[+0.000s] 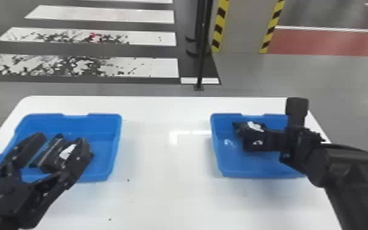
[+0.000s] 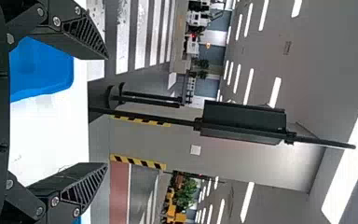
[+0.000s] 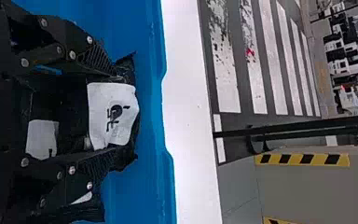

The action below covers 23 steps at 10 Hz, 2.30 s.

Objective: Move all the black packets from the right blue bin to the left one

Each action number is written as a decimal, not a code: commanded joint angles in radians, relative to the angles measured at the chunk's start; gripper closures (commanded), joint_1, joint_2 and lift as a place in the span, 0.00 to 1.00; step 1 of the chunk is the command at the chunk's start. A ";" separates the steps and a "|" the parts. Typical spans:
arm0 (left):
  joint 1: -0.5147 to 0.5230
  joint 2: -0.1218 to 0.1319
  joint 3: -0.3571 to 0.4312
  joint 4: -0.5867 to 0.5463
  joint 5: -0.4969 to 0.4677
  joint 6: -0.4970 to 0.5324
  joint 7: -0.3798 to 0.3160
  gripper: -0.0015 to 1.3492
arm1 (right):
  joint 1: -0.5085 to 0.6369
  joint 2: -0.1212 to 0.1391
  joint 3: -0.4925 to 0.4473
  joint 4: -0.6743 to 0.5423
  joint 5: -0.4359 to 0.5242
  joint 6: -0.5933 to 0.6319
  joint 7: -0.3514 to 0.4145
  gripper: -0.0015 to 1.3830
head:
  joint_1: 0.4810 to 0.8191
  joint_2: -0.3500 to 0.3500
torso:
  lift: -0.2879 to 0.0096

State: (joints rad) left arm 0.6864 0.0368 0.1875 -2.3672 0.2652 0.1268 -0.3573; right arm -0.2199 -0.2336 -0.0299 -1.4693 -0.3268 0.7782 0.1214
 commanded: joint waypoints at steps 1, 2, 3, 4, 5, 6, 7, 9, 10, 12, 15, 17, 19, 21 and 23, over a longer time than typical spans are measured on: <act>0.001 0.000 0.000 0.002 0.002 -0.007 0.000 0.17 | 0.043 0.003 0.000 -0.068 -0.024 -0.013 0.000 0.83 | 0.63 0.41 | 0.50; 0.001 0.000 0.000 0.005 0.004 -0.024 0.000 0.17 | 0.090 0.007 -0.010 -0.142 -0.042 -0.020 0.000 0.84 | 0.63 0.42 | 0.50; 0.001 -0.001 0.000 0.007 0.006 -0.031 0.000 0.17 | 0.124 0.010 -0.020 -0.206 -0.044 -0.025 0.000 0.84 | 0.63 0.44 | 0.50; 0.001 -0.001 0.000 0.012 0.012 -0.034 0.000 0.17 | 0.144 0.010 -0.034 -0.228 -0.058 -0.030 0.001 0.84 | 0.63 0.44 | 0.50; -0.002 -0.001 0.000 0.012 0.012 -0.036 0.000 0.17 | 0.183 0.010 -0.050 -0.277 -0.100 -0.035 0.001 0.84 | 0.63 0.45 | 0.50; -0.002 -0.001 0.000 0.015 0.010 -0.041 0.000 0.17 | 0.242 0.010 -0.068 -0.356 -0.162 -0.047 0.014 0.84 | 0.63 0.45 | 0.50; 0.001 -0.001 0.000 0.017 0.014 -0.051 0.000 0.17 | 0.284 0.010 -0.086 -0.405 -0.234 -0.067 0.046 0.84 | 0.63 0.46 | 0.50; 0.001 -0.001 -0.002 0.020 0.016 -0.085 0.000 0.17 | 0.330 0.010 -0.122 -0.449 -0.405 -0.111 0.147 0.84 | 0.63 0.50 | 0.50; -0.004 0.000 -0.010 0.020 0.020 -0.090 0.000 0.17 | 0.325 0.010 -0.130 -0.446 -0.475 -0.121 0.208 0.84 | 0.63 0.53 | 0.50; -0.021 0.014 -0.058 0.020 0.078 -0.088 0.001 0.17 | 0.269 -0.004 -0.092 -0.424 -0.537 -0.150 0.299 0.84 | 0.63 0.57 | 0.50; -0.078 0.051 -0.152 0.020 0.170 -0.011 0.008 0.17 | 0.254 -0.029 0.090 -0.491 -0.581 -0.194 0.319 0.84 | 0.63 0.59 | 0.50; -0.105 0.060 -0.181 0.020 0.150 -0.011 0.008 0.17 | 0.254 -0.041 0.219 -0.508 -0.624 -0.229 0.317 0.84 | 0.63 0.67 | 0.50; -0.112 0.060 -0.181 0.020 0.136 -0.004 0.009 0.17 | 0.249 -0.052 0.281 -0.513 -0.628 -0.251 0.311 0.84 | 0.63 0.75 | 0.50; -0.117 0.061 -0.187 0.020 0.132 0.001 0.008 0.17 | 0.242 -0.059 0.325 -0.515 -0.652 -0.258 0.310 0.84 | 0.63 0.79 | 0.50; -0.117 0.061 -0.189 0.020 0.136 0.008 0.008 0.17 | 0.227 -0.066 0.375 -0.518 -0.672 -0.263 0.308 0.84 | 0.63 0.82 | 0.50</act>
State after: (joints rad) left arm 0.5694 0.0982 -0.0016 -2.3475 0.3979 0.1328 -0.3497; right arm 0.0125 -0.2963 0.3298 -1.9843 -0.9932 0.5169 0.4295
